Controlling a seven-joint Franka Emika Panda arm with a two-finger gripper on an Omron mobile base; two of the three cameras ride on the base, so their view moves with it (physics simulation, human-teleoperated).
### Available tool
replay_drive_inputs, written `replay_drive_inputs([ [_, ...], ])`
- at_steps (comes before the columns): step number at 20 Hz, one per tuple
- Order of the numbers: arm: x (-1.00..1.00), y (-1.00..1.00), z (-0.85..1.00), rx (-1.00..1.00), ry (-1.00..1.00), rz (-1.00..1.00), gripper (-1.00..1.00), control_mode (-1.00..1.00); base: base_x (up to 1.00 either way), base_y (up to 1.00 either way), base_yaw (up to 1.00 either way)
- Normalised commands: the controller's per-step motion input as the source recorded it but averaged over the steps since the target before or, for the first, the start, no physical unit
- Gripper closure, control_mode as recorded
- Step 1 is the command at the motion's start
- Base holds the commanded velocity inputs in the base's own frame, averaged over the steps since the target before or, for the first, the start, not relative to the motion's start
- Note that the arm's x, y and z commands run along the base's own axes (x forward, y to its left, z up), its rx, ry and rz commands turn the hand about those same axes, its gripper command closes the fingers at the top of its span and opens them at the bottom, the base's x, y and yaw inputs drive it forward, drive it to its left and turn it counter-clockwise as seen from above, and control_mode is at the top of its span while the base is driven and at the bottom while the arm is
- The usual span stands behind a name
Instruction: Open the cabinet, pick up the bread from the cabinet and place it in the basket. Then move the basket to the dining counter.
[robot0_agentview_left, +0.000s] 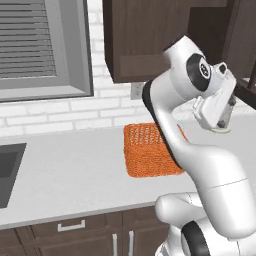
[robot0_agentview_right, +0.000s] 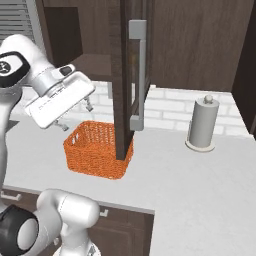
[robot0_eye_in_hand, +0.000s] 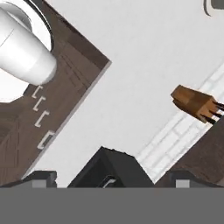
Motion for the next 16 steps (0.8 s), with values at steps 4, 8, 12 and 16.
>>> replay_drive_inputs([
  [4, 0.42, 0.48, -1.0, 0.67, -0.21, -0.35, -1.0, -1.0, 0.0, 0.0, 0.0],
  [8, 0.33, 0.4, -1.0, 0.77, -0.25, -0.38, -1.0, -1.0, 0.0, 0.0, 0.0],
  [12, 0.32, 0.05, -0.42, 0.43, -0.46, -0.4, -1.0, -1.0, 0.0, 0.0, 0.0],
  [16, 0.09, 0.31, 0.1, 0.02, -0.59, -0.27, -1.0, -1.0, 0.0, 0.0, 0.0],
])
